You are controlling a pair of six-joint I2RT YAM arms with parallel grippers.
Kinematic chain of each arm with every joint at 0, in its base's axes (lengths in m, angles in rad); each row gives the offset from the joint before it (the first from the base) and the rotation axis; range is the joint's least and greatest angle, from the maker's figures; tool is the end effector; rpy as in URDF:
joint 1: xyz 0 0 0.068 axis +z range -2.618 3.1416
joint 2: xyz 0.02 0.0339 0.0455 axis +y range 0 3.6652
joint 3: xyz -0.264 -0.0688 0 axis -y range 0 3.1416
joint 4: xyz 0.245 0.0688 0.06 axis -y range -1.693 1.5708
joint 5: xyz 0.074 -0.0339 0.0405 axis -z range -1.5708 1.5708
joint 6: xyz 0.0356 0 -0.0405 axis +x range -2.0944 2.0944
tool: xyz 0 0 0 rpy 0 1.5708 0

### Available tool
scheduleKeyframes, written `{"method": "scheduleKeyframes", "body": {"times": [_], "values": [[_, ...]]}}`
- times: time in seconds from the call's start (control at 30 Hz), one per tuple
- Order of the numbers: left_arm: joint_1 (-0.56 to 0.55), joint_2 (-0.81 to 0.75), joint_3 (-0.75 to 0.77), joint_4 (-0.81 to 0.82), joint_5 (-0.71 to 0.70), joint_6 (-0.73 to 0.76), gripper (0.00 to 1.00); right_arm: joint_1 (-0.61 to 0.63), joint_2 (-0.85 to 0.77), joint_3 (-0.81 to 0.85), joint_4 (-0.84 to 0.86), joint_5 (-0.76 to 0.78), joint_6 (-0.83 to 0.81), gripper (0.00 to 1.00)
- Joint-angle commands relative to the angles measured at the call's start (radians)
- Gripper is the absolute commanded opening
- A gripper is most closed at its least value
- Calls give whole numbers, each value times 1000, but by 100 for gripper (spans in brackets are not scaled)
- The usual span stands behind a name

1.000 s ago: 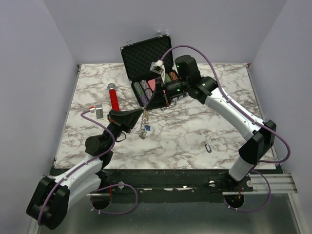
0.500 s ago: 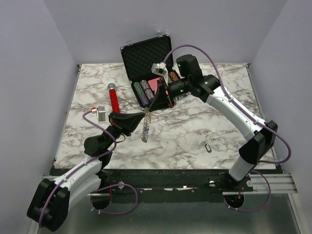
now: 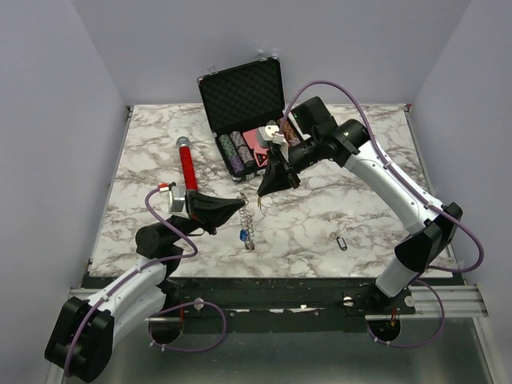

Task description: Put the keys on the keyring

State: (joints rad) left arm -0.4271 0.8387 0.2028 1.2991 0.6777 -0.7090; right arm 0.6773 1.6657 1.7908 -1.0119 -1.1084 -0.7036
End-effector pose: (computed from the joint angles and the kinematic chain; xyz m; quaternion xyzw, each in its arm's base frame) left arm 0.1331 -0.0851 0.2753 0.2377 0.4513 -0.5789 0.6362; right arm 0.2430 0.2363 0.3968 -0.6463 0.5052 0.4920 0.2917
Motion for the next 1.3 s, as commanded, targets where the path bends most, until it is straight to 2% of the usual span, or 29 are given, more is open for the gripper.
{"method": "scheduleKeyframes", "body": {"times": [0.0,0.3,0.5,1.27], "values": [[5,-12,23,292,33,46,0,34,-12,51,-96,21,-145,1],[5,-26,14,295,10,59,0,91,23,116,-27,102,-60,1],[5,-36,4,295,-26,49,0,107,22,94,1,137,-24,1],[5,-47,-22,293,-75,43,0,114,25,124,39,125,58,1]]}}
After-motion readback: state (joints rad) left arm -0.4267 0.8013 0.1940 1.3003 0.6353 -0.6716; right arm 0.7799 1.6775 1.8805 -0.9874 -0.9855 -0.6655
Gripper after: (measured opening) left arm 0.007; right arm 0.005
